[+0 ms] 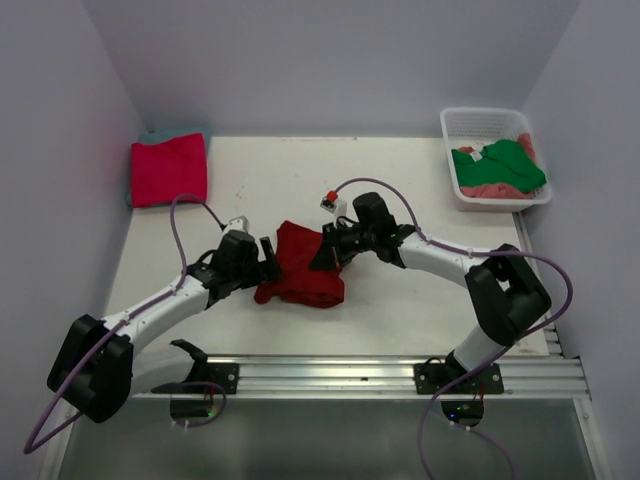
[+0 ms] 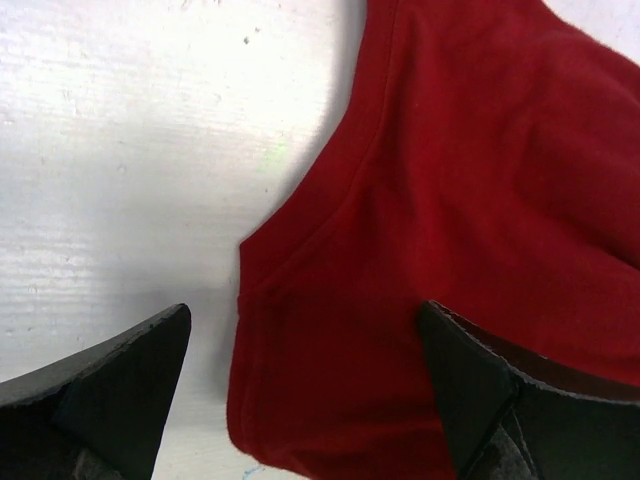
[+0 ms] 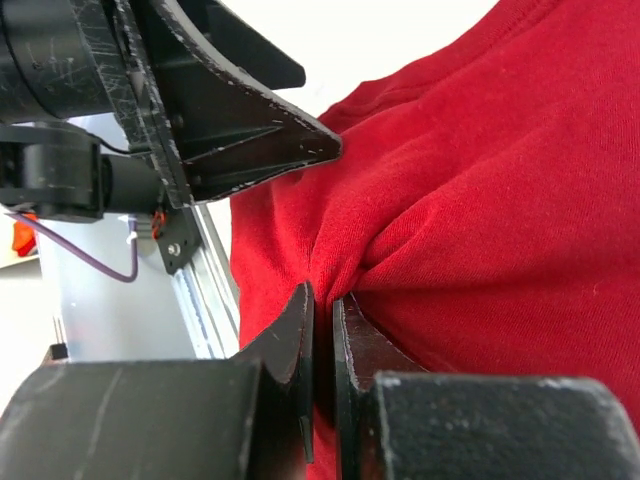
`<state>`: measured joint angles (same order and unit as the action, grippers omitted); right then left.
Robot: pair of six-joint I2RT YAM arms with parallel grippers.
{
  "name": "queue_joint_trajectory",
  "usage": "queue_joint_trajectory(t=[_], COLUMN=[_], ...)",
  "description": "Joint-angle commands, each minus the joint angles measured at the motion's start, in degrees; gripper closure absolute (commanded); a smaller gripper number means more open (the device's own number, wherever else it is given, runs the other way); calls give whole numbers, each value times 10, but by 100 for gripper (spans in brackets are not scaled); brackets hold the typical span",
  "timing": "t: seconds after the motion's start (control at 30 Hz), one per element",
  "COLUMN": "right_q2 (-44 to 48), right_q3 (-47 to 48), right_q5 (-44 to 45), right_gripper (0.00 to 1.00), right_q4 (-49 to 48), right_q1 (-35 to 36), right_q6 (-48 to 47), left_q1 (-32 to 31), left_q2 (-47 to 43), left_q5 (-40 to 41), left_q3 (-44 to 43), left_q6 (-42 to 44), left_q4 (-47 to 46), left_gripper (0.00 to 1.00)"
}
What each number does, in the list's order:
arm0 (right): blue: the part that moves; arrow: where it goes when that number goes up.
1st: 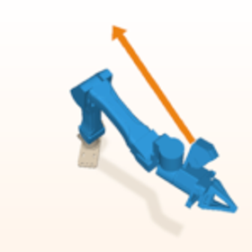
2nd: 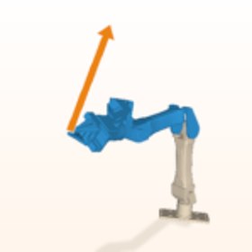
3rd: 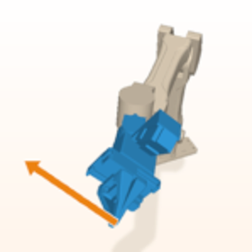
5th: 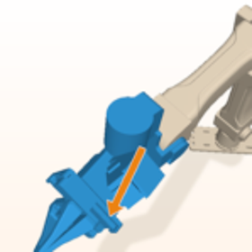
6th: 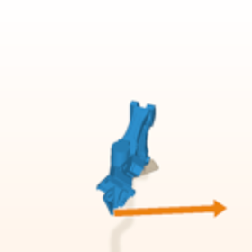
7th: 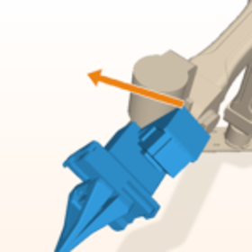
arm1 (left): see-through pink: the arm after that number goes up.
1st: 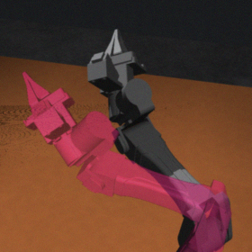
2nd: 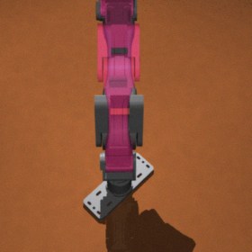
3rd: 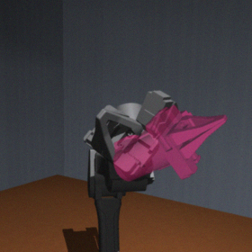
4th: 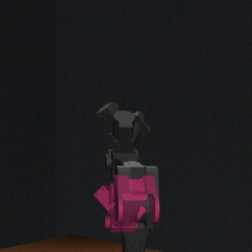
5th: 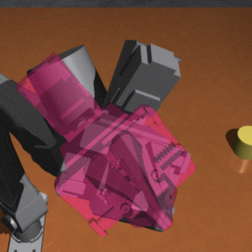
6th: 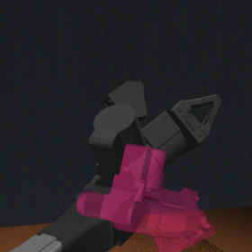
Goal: Fold and stack the t-shirts
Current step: Flatten out the tshirt
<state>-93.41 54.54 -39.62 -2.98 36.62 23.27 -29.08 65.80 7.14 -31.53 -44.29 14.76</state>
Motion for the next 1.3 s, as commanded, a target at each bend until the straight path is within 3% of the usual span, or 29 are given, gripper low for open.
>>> queue_joint_trajectory(t=[0.0, 0.37, 0.53, 0.7, 0.9, 1.27], right_q2=[28, 39, 50, 57, 42, 46], right_q3=[28, 38, 33, 22, 11, -14], right_q5=[15, 41, 51, 45, 25, 7], right_gripper=[100, 100, 100, 100, 100, 100], right_q4=[19, 64, 68, 52, 18, -13], right_q1=[-3, -11, -22, -32, -33, -33], right_q6=[-30, -62, -65, -55, -32, -16], left_q1=[-3, -4, -4, -4, -4, -4], left_q2=[-7, -77, -113, -109, -112, -21], left_q5=[-18, -150, -215, -225, -222, -173], left_q3=[11, 67, 132, 157, 212, 226], left_q6=[-19, -101, -139, -171, -208, -226], left_q4=[13, 10, -57, -64, -180, -349], left_gripper=[0, 0, 0, 0, 0, 0])
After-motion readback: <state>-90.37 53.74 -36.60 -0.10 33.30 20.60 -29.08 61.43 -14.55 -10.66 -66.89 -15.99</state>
